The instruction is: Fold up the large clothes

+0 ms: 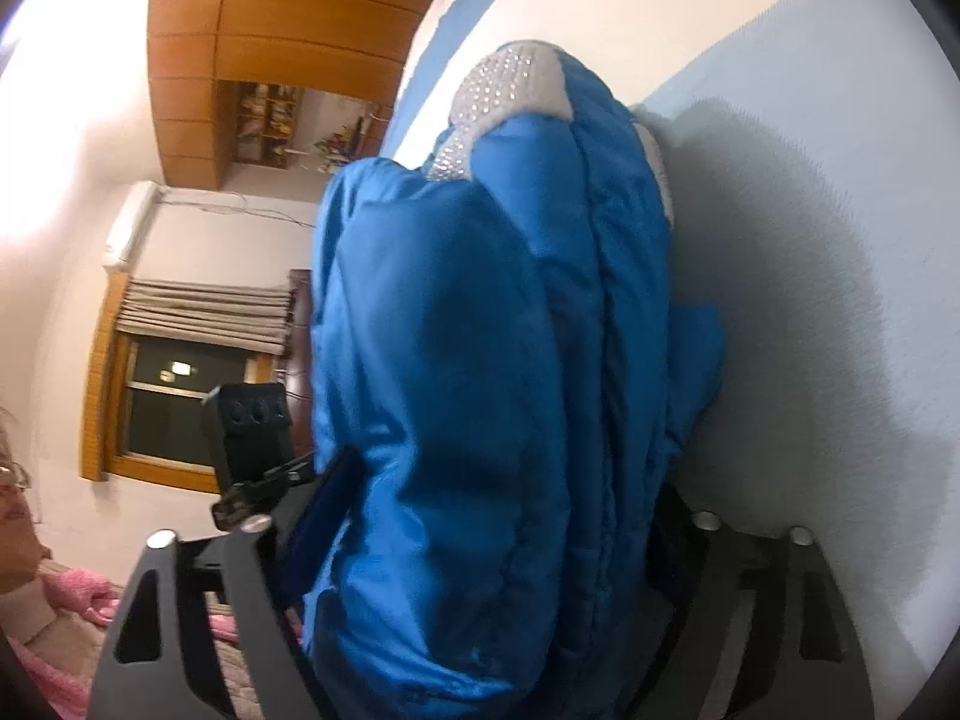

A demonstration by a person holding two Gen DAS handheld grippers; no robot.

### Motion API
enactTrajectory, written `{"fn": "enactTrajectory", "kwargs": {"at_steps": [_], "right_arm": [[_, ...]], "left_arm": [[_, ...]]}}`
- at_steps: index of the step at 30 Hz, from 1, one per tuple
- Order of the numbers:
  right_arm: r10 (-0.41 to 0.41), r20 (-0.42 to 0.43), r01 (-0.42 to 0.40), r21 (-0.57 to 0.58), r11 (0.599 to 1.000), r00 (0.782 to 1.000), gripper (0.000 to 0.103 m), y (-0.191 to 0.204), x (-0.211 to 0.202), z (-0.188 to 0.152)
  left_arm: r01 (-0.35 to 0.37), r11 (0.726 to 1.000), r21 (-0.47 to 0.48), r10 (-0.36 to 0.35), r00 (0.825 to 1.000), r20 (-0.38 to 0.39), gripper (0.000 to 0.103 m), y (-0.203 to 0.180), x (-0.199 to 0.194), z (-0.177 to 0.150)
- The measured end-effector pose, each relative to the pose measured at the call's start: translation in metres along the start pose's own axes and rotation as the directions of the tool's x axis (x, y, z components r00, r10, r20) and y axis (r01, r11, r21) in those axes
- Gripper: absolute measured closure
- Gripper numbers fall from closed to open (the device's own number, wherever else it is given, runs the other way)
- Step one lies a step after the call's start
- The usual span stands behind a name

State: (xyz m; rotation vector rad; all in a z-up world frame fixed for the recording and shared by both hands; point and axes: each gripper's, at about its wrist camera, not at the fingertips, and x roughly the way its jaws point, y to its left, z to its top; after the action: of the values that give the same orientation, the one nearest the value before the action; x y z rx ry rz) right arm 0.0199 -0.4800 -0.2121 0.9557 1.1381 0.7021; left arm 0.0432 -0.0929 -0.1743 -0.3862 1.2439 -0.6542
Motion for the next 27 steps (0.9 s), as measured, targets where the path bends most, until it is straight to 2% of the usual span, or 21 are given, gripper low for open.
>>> {"fn": "enactTrajectory", "kwargs": {"at_steps": [3, 8, 13, 16, 20, 27], "right_arm": [[0.023, 0.017, -0.023, 0.007, 1.0, 1.0, 0.034, -0.002, -0.004, -0.004], [0.028, 0.033, -0.028, 0.003, 1.0, 0.999, 0.041, 0.004, -0.008, -0.009], [0.018, 0.034, -0.017, -0.035, 0.999, 0.999, 0.042, 0.027, -0.013, -0.008], [0.008, 0.033, -0.006, -0.067, 0.998, 0.999, 0.042, 0.047, -0.007, 0.003], [0.006, 0.033, -0.003, -0.108, 0.994, 0.999, 0.042, 0.059, -0.007, 0.015], [0.014, 0.029, -0.008, -0.178, 0.984, 0.999, 0.042, 0.089, 0.011, 0.054]], "left_arm": [[0.002, 1.0, 0.025, -0.002, 1.0, 0.015, 0.036, -0.007, -0.008, -0.003], [0.01, 0.999, 0.035, -0.011, 1.0, 0.029, 0.044, -0.016, -0.019, -0.003], [0.008, 0.999, 0.053, -0.011, 0.998, 0.055, 0.045, -0.021, -0.031, 0.001], [0.009, 0.998, 0.055, -0.013, 0.997, 0.072, 0.045, -0.023, -0.042, 0.008], [0.001, 0.998, 0.062, -0.008, 0.994, 0.106, 0.044, -0.021, -0.056, 0.023], [-0.031, 0.997, 0.075, 0.018, 0.986, 0.164, 0.044, -0.003, -0.085, 0.062]]}}
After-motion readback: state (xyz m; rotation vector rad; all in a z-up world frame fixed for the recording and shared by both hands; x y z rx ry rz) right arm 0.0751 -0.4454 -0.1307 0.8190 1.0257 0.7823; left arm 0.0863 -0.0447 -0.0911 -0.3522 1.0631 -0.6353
